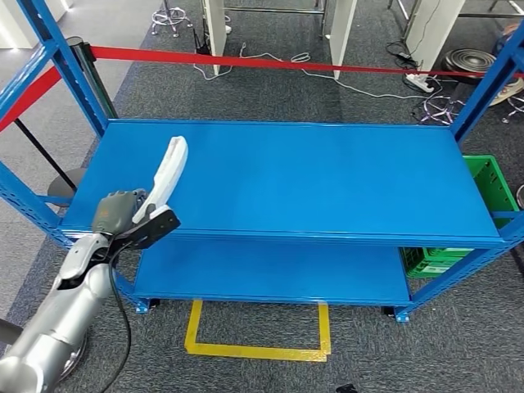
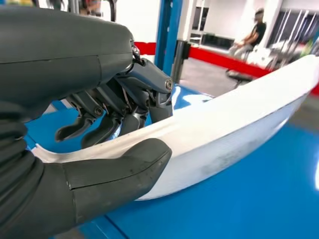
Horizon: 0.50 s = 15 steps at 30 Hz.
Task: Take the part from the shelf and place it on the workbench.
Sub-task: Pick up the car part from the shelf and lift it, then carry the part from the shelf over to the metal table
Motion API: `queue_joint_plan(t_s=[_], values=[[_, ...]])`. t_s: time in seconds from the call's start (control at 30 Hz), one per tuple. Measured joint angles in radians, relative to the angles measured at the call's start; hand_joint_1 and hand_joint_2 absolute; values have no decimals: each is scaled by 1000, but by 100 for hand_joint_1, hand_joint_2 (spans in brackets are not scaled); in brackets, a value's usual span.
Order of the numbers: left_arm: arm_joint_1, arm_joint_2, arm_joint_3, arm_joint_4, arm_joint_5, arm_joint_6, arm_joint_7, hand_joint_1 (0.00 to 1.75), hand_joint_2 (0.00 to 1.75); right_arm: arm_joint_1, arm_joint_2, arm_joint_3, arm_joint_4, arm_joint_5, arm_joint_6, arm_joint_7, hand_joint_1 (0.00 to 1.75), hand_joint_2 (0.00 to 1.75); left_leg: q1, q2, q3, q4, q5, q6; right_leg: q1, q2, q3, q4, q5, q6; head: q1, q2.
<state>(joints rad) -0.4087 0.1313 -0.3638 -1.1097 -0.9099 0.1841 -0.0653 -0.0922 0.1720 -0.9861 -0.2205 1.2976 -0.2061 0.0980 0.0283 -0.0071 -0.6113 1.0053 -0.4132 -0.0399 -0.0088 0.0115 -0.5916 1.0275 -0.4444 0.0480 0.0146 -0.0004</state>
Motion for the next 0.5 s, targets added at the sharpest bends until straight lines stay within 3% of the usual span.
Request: queue_joint_plan(t_s=[0.13, 0.23, 0.5], values=[[87, -59, 45, -122, 145, 68, -94, 175, 175, 0, 0, 0, 0, 6, -4, 5, 0, 175, 0, 0, -1, 0, -1, 0, 0, 0, 0, 0, 0, 0, 0, 0], [156, -118, 70, -230, 351, 44, -170, 175, 175, 0, 0, 0, 0, 7, -11, 9, 0, 175, -1, 0, -1, 0, -1, 1, -1, 0, -1, 0, 0, 0, 0, 0], [246, -224, 98, -406, 585, 21, -242, 175, 175, 1, 1, 0, 0, 12, -22, 14, 0, 175, -1, 0, -1, 0, -1, 1, -1, -1, -1, 0, 0, 0, 0, 0]])
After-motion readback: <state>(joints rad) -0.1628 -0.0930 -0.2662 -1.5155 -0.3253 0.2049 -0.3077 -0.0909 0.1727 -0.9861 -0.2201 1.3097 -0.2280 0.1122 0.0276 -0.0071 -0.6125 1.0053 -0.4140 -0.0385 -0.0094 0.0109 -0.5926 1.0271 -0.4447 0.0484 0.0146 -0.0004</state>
